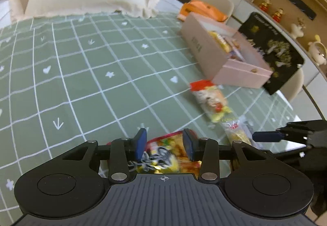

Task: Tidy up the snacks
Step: 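Grasp the yellow stick snack with the left tool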

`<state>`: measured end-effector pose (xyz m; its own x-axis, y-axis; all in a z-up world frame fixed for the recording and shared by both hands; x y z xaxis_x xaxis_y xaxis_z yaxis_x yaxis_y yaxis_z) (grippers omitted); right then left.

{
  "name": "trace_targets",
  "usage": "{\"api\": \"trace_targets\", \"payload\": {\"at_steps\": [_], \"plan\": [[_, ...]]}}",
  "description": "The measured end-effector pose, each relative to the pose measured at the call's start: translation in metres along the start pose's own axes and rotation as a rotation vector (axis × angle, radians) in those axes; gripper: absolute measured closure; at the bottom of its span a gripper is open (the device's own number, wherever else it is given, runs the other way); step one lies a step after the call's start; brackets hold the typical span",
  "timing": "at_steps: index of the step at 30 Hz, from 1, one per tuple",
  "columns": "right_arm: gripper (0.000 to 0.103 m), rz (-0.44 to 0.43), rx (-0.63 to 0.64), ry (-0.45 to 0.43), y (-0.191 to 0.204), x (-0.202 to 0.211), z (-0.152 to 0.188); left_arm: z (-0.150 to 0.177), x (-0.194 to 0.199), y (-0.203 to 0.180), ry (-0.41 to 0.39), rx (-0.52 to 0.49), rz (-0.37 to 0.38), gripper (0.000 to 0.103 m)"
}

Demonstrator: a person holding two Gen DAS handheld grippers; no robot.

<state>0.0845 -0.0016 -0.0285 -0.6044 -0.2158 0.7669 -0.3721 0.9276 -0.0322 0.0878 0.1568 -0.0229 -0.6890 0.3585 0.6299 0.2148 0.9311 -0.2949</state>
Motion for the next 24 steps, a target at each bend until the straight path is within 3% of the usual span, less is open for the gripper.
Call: {"api": "trace_targets", "payload": {"at_steps": [4,7,11,15,18,24], "plan": [[0.047,-0.078,-0.17,-0.004,-0.034,0.015,0.006,0.002,0.009,-0.04,0.031,0.016,0.107,0.06],[0.04,-0.032,-0.274,-0.041,-0.062,0.027,0.006,0.014,-0.004,-0.072,0.083,0.061,0.162,0.06],[0.04,0.063,-0.327,-0.067,-0.093,0.038,0.011,0.024,-0.034,-0.101,0.122,0.087,0.109,0.06],[0.036,0.131,-0.31,-0.074,-0.113,0.042,0.02,0.035,-0.055,-0.127,0.144,-0.045,0.057,0.058],[0.029,0.137,-0.302,-0.084,-0.118,0.048,0.026,0.038,-0.053,-0.132,0.128,-0.128,0.038,0.066],[0.028,0.043,-0.28,-0.061,-0.1,0.034,0.025,0.05,-0.033,-0.114,0.147,-0.053,0.005,0.069]]}}
Point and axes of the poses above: each gripper's, at about its wrist camera, not at the fingertips, and x roughly against the way its jaws point, y to its left, z to its underside, the point moved 9 cm from there along -x, roughly the way its jaws point, and after that the axes turned 9 degrees about -y, right-handed, at the moved point
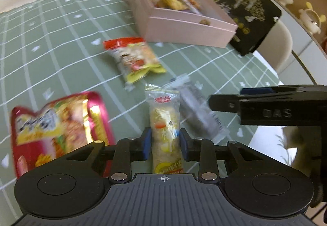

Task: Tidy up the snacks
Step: 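Grasp the yellow stick snack with the left tool, then grasp the red spicy chicken pouch with the right tool while the left holds the stick snack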

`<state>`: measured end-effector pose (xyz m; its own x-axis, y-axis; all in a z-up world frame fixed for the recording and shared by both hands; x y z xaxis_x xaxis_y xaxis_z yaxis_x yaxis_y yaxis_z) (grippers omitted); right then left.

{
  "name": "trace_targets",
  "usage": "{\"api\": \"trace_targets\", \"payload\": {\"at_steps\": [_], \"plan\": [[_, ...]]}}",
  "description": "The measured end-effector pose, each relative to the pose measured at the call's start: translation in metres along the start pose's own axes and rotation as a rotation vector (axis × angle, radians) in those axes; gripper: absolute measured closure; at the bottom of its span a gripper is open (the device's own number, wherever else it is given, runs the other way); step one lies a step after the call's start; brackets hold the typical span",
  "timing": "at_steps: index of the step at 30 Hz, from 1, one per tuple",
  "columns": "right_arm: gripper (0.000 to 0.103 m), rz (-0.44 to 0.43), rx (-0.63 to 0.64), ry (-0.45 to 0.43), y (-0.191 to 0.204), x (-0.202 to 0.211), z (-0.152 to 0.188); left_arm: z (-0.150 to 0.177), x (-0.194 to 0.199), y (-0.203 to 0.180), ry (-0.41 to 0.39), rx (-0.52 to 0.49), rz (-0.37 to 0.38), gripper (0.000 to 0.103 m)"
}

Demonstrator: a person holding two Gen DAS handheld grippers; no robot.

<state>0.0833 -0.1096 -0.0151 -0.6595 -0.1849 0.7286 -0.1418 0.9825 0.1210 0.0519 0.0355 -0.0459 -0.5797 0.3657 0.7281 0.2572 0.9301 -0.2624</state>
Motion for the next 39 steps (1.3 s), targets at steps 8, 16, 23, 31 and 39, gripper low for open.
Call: {"api": "trace_targets", "payload": {"at_steps": [8,16,23,31,39], "plan": [[0.035,-0.072,0.11,0.053,0.045,-0.037,0.003,0.007,0.01,0.009,0.013,0.044,-0.014,0.069],[0.025,-0.133,0.213,-0.013,0.086,-0.032,-0.032,0.019,0.021,0.013,0.017,0.081,-0.013,0.069],[0.018,-0.436,0.525,0.07,0.177,-0.023,-0.009,0.044,0.051,0.035,0.033,0.136,-0.02,0.069],[0.006,-0.408,0.775,0.105,0.228,-0.062,0.017,0.051,0.061,0.047,0.016,0.197,-0.032,0.07],[0.003,-0.372,0.626,0.1,0.222,-0.091,-0.011,0.049,0.061,0.047,0.015,0.208,-0.025,0.069]]}}
Point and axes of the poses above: each gripper's, at about its wrist camera, not at the fingertips, and x roughly against the way its jaws point, y to its left, z to its underside, the point moved 9 cm from there along -x, roughly the way its jaws point, and after that the axes turned 9 degrees about -y, right-handed, at the moved point
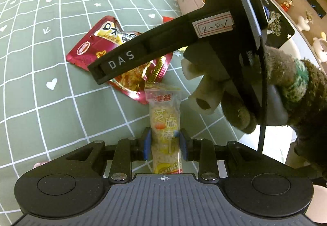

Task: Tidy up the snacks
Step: 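Grasp the red spicy chicken pouch with the right tool while the left holds the stick snack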

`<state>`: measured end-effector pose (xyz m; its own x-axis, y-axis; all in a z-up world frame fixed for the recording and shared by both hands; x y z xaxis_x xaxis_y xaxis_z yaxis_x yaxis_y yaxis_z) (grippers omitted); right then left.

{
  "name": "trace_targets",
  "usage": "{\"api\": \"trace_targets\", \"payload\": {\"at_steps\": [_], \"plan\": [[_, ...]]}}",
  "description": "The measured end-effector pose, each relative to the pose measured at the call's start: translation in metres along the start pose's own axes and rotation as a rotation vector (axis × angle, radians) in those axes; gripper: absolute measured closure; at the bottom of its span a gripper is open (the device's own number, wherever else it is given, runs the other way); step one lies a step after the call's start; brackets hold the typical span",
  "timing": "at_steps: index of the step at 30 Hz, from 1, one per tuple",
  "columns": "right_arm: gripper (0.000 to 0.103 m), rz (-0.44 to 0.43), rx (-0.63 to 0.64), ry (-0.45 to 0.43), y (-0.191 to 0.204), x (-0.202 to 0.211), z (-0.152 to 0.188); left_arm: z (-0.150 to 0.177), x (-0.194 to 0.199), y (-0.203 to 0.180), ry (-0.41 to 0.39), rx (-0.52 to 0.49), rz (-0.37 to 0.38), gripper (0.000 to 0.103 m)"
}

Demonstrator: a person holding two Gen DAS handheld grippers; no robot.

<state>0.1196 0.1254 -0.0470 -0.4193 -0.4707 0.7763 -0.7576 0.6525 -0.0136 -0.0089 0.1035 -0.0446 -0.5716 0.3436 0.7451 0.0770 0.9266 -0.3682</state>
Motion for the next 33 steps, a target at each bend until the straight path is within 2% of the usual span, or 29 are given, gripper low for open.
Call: {"api": "trace_targets", "payload": {"at_steps": [2,3,4,5,9,11,16,19,20,22,24,27,30,33], "plan": [[0.007,0.005,-0.022,-0.008,-0.001,-0.002,0.001,0.0,0.0,0.0,0.001,0.0,0.0,0.069],[0.018,0.007,-0.035,-0.011,0.0,0.0,0.0,0.0,0.0,0.001,0.001,0.0,0.001,0.069],[0.024,0.014,-0.04,-0.017,-0.002,0.006,0.0,-0.001,-0.001,0.002,0.002,0.001,0.003,0.069],[0.039,0.022,-0.049,-0.012,-0.002,0.012,-0.001,-0.001,-0.001,0.002,0.002,0.001,0.004,0.069],[0.061,0.024,-0.14,-0.006,-0.017,0.036,0.011,-0.012,-0.007,0.002,-0.002,0.001,0.011,0.069],[0.066,0.041,-0.192,-0.012,-0.03,0.055,0.023,-0.013,-0.009,0.001,-0.013,0.0,0.013,0.069],[0.07,0.17,-0.274,-0.02,-0.077,0.093,0.057,-0.024,-0.019,0.0,-0.026,-0.003,0.001,0.069],[0.067,0.225,-0.339,-0.024,-0.109,0.114,0.08,-0.034,-0.028,0.001,-0.046,0.013,-0.018,0.069],[0.055,0.237,-0.346,-0.021,-0.116,0.118,0.088,-0.038,-0.031,0.001,-0.053,0.021,-0.02,0.069],[0.046,0.27,-0.357,-0.033,-0.128,0.128,0.1,-0.045,-0.038,-0.002,-0.063,0.02,-0.024,0.07],[0.017,0.27,-0.397,-0.07,-0.136,0.136,0.105,-0.05,-0.044,-0.008,-0.069,-0.001,-0.037,0.069],[0.011,0.253,-0.478,-0.13,-0.138,0.138,0.101,-0.052,-0.048,-0.016,-0.076,-0.053,-0.052,0.069],[0.011,0.242,-0.504,-0.099,-0.132,0.115,0.096,-0.051,-0.049,-0.02,-0.082,-0.099,-0.065,0.069],[0.008,0.273,-0.452,-0.027,-0.131,0.084,0.094,-0.051,-0.049,-0.018,-0.082,-0.097,-0.06,0.069]]}}
Point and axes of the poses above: each gripper's, at about its wrist camera, not at the fingertips, and x roughly against the way its jaws point, y to its left, z to its underside, the point moved 9 cm from there along -x, roughly the way its jaws point, and after that the axes turned 9 degrees about -y, right-handed, at the moved point
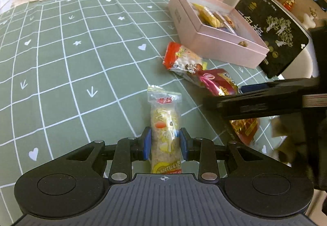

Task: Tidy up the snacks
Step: 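Grasp the red spicy chicken pouch with the right tool while the left holds the stick snack, then carry both snacks into the pink box and open both tools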

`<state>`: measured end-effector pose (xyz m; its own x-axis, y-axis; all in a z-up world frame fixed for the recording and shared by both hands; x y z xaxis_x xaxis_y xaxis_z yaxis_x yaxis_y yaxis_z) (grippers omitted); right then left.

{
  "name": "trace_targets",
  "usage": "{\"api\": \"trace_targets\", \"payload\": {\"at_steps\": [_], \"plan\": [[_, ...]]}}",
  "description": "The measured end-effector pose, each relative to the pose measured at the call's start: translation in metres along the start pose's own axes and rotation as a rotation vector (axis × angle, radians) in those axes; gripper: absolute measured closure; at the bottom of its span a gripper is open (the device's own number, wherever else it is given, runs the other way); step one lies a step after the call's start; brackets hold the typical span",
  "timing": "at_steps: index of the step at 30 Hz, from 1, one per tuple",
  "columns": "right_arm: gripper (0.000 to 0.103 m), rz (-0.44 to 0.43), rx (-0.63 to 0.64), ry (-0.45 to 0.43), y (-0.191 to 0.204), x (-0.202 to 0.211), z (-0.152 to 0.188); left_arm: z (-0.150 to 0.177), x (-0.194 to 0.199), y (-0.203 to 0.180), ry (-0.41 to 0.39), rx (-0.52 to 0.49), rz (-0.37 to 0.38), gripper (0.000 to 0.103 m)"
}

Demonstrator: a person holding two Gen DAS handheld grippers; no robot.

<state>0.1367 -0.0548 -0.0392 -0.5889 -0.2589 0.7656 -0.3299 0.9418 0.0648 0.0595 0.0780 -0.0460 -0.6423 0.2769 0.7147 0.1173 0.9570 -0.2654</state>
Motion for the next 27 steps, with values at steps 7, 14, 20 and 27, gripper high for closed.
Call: {"api": "trace_targets", "payload": {"at_steps": [7,14,20,27], "plan": [[0.023,0.055,0.047,0.036,-0.001,-0.009,0.004,-0.001,-0.002,-0.001,-0.005,0.003,0.0,0.069],[0.033,0.007,-0.07,-0.026,-0.012,0.055,0.005,-0.004,-0.005,-0.001,-0.033,0.014,0.022,0.068],[0.033,0.098,-0.043,-0.118,-0.035,0.105,-0.006,-0.01,-0.014,-0.012,-0.031,-0.074,0.065,0.07],[0.032,0.196,-0.081,-0.173,-0.081,0.149,-0.004,-0.101,0.055,-0.059,-0.272,-0.009,0.288,0.07]]}}
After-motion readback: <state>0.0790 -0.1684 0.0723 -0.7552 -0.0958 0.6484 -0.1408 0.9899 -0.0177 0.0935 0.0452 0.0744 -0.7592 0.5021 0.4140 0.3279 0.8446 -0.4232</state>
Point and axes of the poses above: each gripper's, at about its wrist camera, not at the fingertips, and x roughly against the way its jaws point, y to its left, z to its underside, the point moved 9 cm from there along -x, roughly the way its jaws point, and after that the axes turned 9 degrees about -y, right-handed, at the moved point
